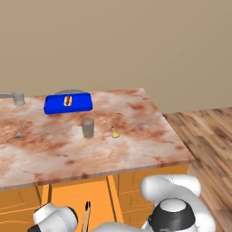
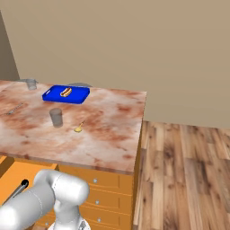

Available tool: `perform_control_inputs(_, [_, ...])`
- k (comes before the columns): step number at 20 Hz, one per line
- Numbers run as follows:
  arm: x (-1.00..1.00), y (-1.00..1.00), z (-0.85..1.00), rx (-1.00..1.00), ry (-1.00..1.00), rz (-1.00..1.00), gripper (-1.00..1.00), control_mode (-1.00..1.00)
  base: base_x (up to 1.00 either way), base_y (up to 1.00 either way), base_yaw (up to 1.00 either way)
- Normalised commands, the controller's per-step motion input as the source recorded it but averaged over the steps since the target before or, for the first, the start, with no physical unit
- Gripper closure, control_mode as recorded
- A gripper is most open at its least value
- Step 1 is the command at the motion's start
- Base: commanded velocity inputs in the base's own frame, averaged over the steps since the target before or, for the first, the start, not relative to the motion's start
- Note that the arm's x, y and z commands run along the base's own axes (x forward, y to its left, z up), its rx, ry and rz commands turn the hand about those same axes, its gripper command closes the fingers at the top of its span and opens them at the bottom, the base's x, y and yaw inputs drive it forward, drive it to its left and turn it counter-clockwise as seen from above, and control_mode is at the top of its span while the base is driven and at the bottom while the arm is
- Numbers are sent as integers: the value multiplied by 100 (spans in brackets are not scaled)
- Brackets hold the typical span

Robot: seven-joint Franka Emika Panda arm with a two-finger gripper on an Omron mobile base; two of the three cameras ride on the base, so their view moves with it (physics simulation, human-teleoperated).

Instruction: Take the tongs from the drawer on the left and place them on the dining counter next to the tray containing the hot dog.

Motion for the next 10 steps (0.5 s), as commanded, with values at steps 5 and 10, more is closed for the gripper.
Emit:
perform_control_inputs(5, [-7,0,0,0,0,0,-100,-100,0,0,0])
perform_control_inputs(10, [-3,0,0,0,5,0,-100,-100,0,0,0])
